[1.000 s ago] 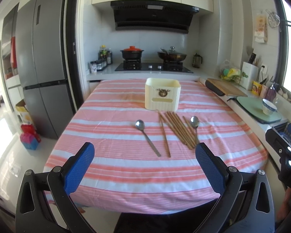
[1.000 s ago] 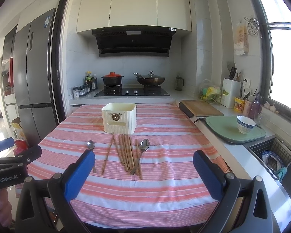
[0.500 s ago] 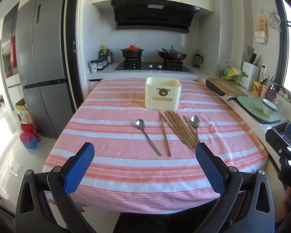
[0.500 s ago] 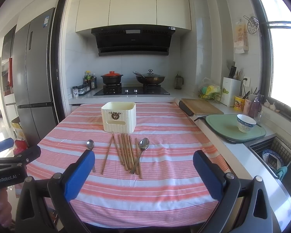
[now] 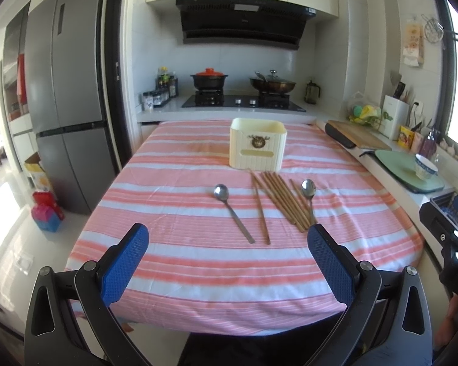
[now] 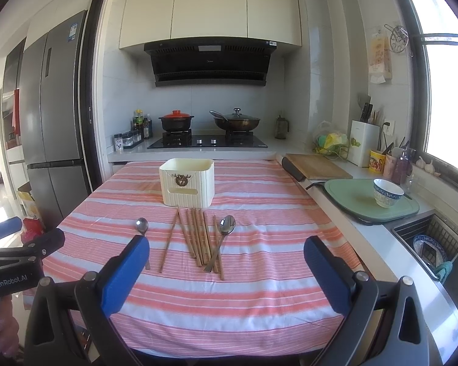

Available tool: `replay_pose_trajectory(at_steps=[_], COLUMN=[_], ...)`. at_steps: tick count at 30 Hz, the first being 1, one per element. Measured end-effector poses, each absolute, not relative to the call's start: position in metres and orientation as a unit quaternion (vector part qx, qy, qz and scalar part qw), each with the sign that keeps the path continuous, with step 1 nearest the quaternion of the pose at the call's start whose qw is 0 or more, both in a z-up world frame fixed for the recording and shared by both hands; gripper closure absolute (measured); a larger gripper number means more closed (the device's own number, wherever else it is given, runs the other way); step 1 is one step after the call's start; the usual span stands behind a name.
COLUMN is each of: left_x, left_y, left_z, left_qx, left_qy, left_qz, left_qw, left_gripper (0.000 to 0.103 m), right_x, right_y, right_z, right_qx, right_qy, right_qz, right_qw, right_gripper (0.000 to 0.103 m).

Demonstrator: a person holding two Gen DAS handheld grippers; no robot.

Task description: Organize utensils

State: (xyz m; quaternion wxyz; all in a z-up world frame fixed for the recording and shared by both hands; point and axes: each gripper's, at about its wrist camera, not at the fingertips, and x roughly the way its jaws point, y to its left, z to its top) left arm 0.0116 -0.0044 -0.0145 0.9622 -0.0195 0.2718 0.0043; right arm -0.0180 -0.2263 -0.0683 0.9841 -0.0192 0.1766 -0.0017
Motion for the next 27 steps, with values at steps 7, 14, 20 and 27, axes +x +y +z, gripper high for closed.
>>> replay_pose_trajectory(at_steps=[7, 14, 20, 27], left_x=[0.014, 0.021, 0.029, 0.051], left_y=[-0.004, -0.002, 0.001, 0.013], left_z=[-0.013, -0.014, -0.019, -0.033], left_qx=[-0.018, -0.02, -0.022, -0.027], left_qy=[0.272, 0.282, 0.293, 0.315], left_qz=[0.006, 0.009, 0.011, 0.025], left_qw=[0.962, 0.959, 0.956, 0.949], left_gripper=[0.0, 0.0, 0.0, 0.0], right_x=[-0.016, -0.013, -0.005, 0.009], right_y=[-0.227, -0.225, -0.229, -0.23], right_z=[-0.067, -0.067, -0.071, -0.077], right_qx=[-0.016, -0.017, -0.013, -0.016], right_qy=[0.177, 0.18, 0.193, 0.204], right_qz=[-0.004, -0.003, -0.005, -0.007], right_qw=[0.984, 0.984, 0.981, 0.979], right_gripper=[0.0, 0.0, 0.0, 0.0])
